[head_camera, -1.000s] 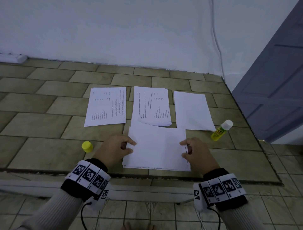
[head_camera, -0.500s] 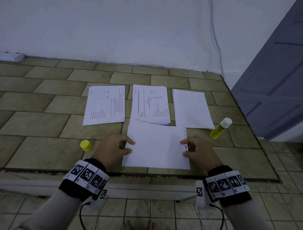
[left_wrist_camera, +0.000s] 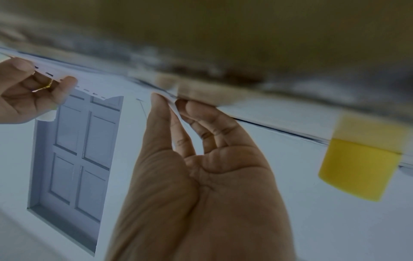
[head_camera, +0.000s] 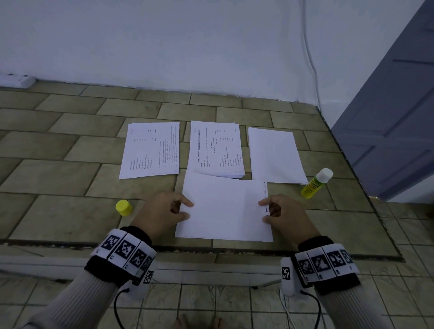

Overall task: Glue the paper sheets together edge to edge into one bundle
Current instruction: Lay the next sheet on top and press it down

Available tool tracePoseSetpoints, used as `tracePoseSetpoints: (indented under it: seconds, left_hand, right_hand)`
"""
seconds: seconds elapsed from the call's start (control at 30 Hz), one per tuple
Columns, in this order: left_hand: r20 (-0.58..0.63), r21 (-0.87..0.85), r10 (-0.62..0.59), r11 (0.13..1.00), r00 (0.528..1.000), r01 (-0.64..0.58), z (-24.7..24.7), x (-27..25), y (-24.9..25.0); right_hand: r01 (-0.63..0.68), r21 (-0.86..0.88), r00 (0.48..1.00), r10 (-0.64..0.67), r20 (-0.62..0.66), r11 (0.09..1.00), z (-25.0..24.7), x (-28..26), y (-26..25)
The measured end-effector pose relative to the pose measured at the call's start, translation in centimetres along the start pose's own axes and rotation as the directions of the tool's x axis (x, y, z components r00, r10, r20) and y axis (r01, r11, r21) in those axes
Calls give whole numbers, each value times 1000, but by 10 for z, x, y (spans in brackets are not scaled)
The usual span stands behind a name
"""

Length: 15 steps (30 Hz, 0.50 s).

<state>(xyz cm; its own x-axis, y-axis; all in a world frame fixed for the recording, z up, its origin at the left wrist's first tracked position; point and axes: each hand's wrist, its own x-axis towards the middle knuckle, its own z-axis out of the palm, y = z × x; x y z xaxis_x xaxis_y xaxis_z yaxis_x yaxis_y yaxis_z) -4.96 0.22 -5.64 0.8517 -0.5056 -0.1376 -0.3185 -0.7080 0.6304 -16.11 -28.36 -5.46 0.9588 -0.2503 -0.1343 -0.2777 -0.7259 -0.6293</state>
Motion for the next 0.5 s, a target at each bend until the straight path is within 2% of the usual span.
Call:
tracePoseSetpoints:
  seconds: [0.5]
  left_hand:
    - [7, 25, 3, 1000, 1000, -3, -1, -2, 1]
  right_hand:
    - [-14, -19, 1000, 14, 6, 1000, 0, 0, -2]
